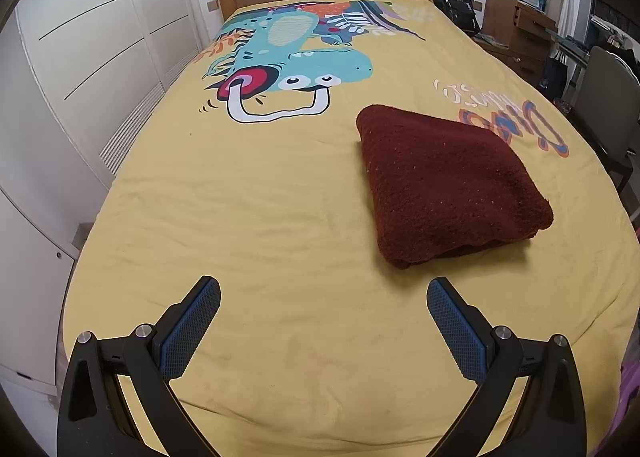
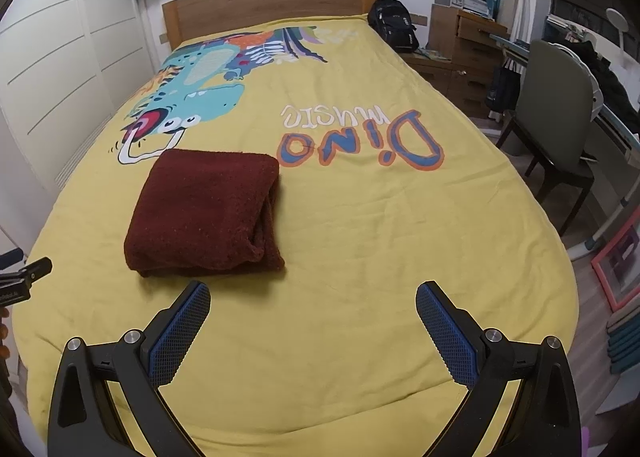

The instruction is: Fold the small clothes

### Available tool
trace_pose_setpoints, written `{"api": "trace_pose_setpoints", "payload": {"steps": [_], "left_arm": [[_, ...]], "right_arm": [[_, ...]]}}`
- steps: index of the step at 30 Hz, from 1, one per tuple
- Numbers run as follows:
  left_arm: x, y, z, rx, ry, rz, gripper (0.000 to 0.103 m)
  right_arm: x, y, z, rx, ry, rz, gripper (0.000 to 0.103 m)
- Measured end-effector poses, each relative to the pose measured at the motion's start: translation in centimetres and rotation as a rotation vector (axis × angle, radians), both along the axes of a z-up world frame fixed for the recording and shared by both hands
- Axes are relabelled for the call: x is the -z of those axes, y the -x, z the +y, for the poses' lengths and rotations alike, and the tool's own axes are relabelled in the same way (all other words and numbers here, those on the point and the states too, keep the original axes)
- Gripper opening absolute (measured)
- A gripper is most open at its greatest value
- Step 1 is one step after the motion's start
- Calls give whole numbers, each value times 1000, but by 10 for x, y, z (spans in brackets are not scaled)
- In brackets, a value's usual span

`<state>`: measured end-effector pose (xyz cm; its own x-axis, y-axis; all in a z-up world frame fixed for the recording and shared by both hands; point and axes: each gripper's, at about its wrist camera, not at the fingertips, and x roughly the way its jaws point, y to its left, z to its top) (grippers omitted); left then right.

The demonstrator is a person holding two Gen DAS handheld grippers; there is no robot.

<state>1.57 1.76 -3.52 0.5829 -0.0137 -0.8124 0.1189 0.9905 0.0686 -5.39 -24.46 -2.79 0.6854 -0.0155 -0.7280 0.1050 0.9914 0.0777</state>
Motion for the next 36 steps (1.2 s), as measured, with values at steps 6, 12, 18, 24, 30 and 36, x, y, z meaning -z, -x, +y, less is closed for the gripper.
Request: {"api": "trace_pose_setpoints", "payload": {"steps": [6, 12, 18, 24, 30, 36], "left_arm": [[2, -1, 2, -1, 10, 9, 102], [2, -2, 3, 0, 5, 8, 102], [4, -1, 3, 4, -1, 9, 102], [3, -1, 5, 2, -1, 9, 102], [2, -1, 7, -4, 5, 7, 102], [4, 0, 6, -4, 2, 17, 102]], "right_arm": [[1, 1, 0, -3, 5, 8, 103], [2, 1, 0, -6, 14, 16, 103], [3, 0, -1, -10, 23, 22, 103], [2, 1, 0, -15, 23, 19, 103], [0, 1, 1, -16, 27, 16, 103], [-1, 2, 3, -17, 37, 10, 103]]}}
